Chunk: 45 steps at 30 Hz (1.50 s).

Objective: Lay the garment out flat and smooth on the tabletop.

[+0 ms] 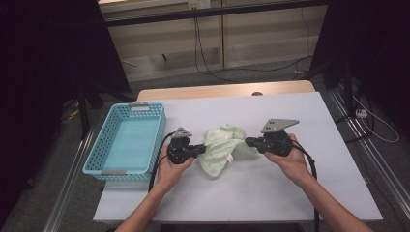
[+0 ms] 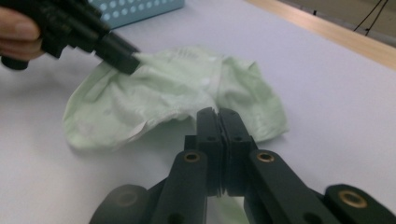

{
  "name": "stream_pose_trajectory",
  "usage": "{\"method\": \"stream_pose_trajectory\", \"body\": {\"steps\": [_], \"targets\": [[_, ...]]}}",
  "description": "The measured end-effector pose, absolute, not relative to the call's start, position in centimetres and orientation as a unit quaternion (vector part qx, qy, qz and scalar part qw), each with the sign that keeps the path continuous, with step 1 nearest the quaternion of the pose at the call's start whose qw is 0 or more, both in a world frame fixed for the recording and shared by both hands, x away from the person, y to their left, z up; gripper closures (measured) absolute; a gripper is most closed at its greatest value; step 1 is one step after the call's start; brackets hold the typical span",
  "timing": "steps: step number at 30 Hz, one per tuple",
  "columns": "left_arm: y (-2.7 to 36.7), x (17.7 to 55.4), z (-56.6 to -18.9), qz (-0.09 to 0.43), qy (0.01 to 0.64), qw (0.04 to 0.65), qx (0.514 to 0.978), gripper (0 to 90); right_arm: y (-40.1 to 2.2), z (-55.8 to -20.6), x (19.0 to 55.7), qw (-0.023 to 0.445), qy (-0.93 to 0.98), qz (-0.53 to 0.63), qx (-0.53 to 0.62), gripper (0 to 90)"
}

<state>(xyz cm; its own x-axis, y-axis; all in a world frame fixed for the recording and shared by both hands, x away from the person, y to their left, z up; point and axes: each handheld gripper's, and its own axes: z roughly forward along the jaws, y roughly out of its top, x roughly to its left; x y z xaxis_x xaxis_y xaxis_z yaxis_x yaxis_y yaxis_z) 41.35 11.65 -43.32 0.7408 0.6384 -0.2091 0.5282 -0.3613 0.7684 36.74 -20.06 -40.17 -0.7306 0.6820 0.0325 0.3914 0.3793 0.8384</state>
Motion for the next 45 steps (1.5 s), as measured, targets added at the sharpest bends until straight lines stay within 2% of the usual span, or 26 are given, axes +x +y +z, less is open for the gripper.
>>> {"method": "stream_pose_trajectory", "body": {"steps": [2, 7, 10, 12, 17, 19, 21, 23, 25, 29, 32, 36, 38, 40, 42, 45], "targets": [[11.7, 41.3, -43.3, 0.069, 0.361, 0.436, 0.822, 75.8, -20.2, -40.5, 35.9, 0.156, 0.817, 0.449, 0.328, 89.0], [11.8, 40.9, -42.8, 0.079, 0.356, 0.447, 0.817, 68.6, -20.4, -41.7, 34.2, 0.13, 0.83, 0.435, 0.322, 89.0], [11.7, 40.5, -42.2, 0.064, 0.351, 0.465, 0.81, 62.8, -20.4, -42.0, 33.4, 0.123, 0.838, 0.423, 0.322, 89.0], [11.3, 40.1, -41.9, 0.082, 0.341, 0.465, 0.813, 61.8, -20.5, -42.1, 33.0, 0.112, 0.838, 0.427, 0.322, 89.0], [10.2, 40.2, -42.9, 0.086, 0.33, 0.442, 0.83, 56.9, -20.0, -43.3, 32.1, 0.104, 0.85, 0.41, 0.313, 89.0], [9.9, 40.5, -43.4, 0.091, 0.329, 0.427, 0.837, 57.4, -19.8, -44.0, 32.0, 0.098, 0.857, 0.398, 0.314, 88.9], [9.8, 40.8, -43.9, 0.089, 0.334, 0.419, 0.84, 64.4, -19.6, -44.4, 32.1, 0.099, 0.861, 0.391, 0.31, 88.7], [9.8, 41.1, -44.4, 0.097, 0.333, 0.401, 0.848, 67.7, -19.5, -44.3, 32.2, 0.099, 0.859, 0.396, 0.309, 87.2], [9.9, 41.4, -44.8, 0.093, 0.339, 0.384, 0.854, 75.8, -19.5, -44.1, 32.3, 0.1, 0.854, 0.408, 0.307, 80.4], [9.8, 41.3, -45.1, 0.088, 0.335, 0.37, 0.862, 77.7, -19.8, -43.2, 32.4, 0.113, 0.838, 0.431, 0.317, 70.2], [9.6, 40.9, -45.1, 0.082, 0.33, 0.371, 0.864, 68.7, -20.3, -42.6, 32.7, 0.122, 0.822, 0.451, 0.326, 69.6], [9.8, 40.5, -44.1, 0.075, 0.325, 0.388, 0.859, 65.8, -20.6, -42.2, 33.8, 0.138, 0.812, 0.449, 0.347, 71.4], [9.8, 40.4, -43.2, 0.084, 0.318, 0.401, 0.855, 64.2, -20.4, -42.2, 34.6, 0.162, 0.82, 0.423, 0.35, 74.4], [9.6, 41.0, -42.6, 0.079, 0.326, 0.419, 0.844, 63.6, -20.2, -42.5, 35.6, 0.154, 0.82, 0.418, 0.359, 75.6], [9.2, 41.6, -42.0, 0.099, 0.32, 0.418, 0.844, 60.9, -19.8, -42.7, 36.5, 0.154, 0.821, 0.414, 0.361, 76.0], [8.3, 42.9, -42.1, 0.109, 0.331, 0.414, 0.841, 50.0, -19.2, -43.4, 37.7, 0.151, 0.823, 0.404, 0.37, 74.6]]}}
